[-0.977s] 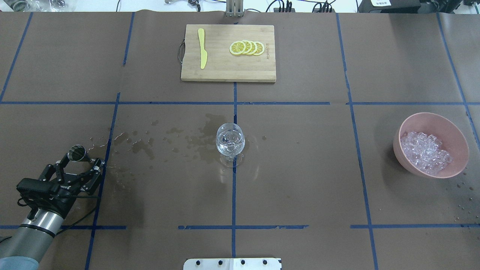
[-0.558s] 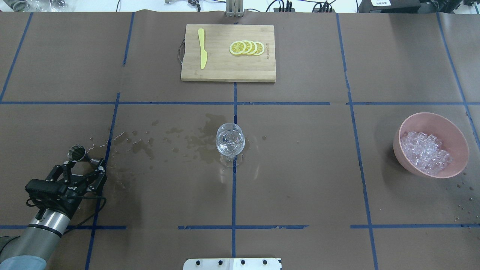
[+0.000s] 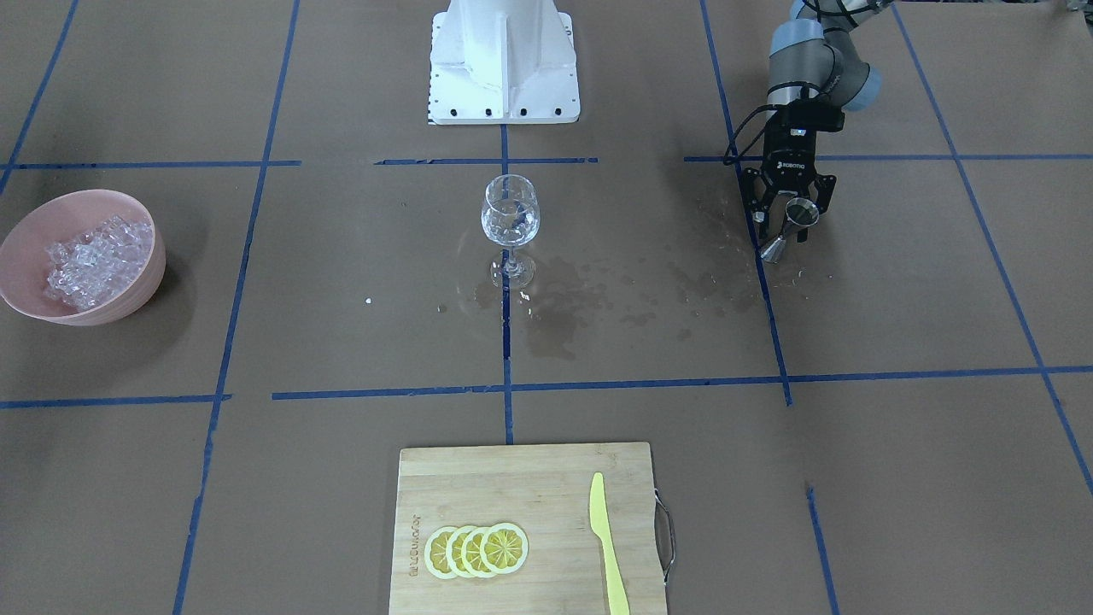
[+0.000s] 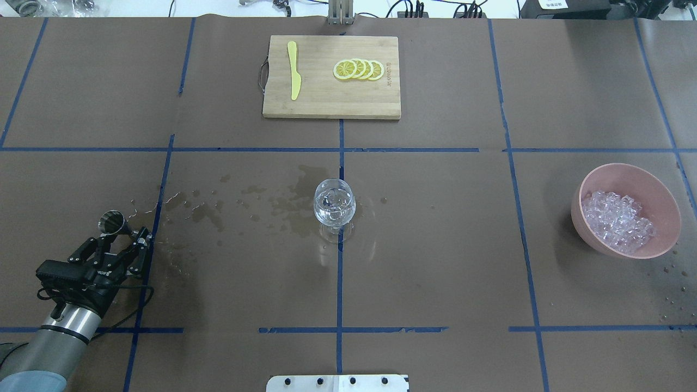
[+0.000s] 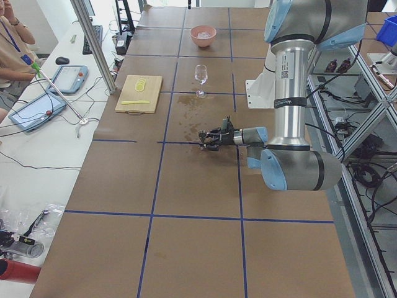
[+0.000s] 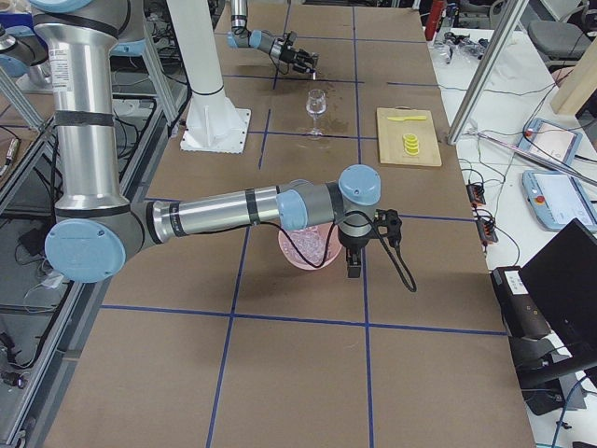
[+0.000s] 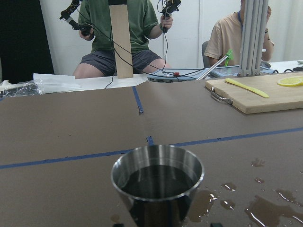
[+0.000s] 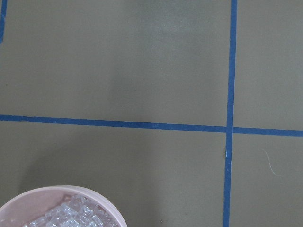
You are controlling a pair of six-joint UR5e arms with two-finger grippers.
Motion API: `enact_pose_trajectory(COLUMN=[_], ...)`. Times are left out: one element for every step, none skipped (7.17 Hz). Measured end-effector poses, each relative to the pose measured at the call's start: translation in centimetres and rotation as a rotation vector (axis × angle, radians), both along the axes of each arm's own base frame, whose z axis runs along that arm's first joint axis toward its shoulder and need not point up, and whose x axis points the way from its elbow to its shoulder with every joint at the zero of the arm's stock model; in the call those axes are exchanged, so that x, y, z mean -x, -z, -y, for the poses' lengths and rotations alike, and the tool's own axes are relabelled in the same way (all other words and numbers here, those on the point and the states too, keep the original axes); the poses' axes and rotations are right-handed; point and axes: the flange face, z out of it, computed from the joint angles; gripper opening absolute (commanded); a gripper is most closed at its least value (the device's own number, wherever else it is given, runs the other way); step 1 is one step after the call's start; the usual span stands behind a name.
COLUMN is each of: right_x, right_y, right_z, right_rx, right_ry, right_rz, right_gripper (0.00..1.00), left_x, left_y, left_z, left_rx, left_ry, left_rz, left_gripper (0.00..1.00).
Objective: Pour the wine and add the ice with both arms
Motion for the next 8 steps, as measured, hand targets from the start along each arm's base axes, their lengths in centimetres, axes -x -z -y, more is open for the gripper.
enact_pose_trajectory(right_x=[-0.01,-0.01,-0.01,-0.01,-0.01,-0.01,-0.01,0.00], right_y=[0.20,0.31,0.31,0.31,0.31,0.33,0.35,0.38], right_z=[-0.04,-0.07,-0.07,-0.08,-0.08,-0.08,-0.07,-0.05], right_rx=[-0.003,-0.005,-0.004,-0.004,-0.004,-0.005,-0.005,-0.006], right_ry=[0.000,-0.001,-0.001,-0.001,-0.001,-0.001,-0.001,-0.001], right_rz=[0.001,0.001,0.002,0.002,0.002,0.002,0.002,0.002], right_gripper=[1.00,1.00,1.00,1.00,1.00,1.00,1.00,1.00], left_x=[0.13,0.17,0.12,0.05,0.04,0.06,0.13,0.21], left_y=[-0.29,-0.41,-0.40,-0.37,-0.40,-0.45,-0.51,-0.56], left_z=[-0.01,-0.01,-0.02,-0.02,-0.02,-0.02,-0.02,-0.02], left_rx=[0.000,-0.001,0.000,0.000,0.000,0.000,0.000,0.000], left_ry=[0.000,-0.001,-0.001,-0.002,-0.002,-0.002,-0.002,-0.002], left_rz=[-0.004,-0.005,-0.007,-0.009,-0.008,-0.007,-0.006,-0.004], left_gripper=[0.58,0.55,0.48,0.40,0.33,0.22,0.07,0.00])
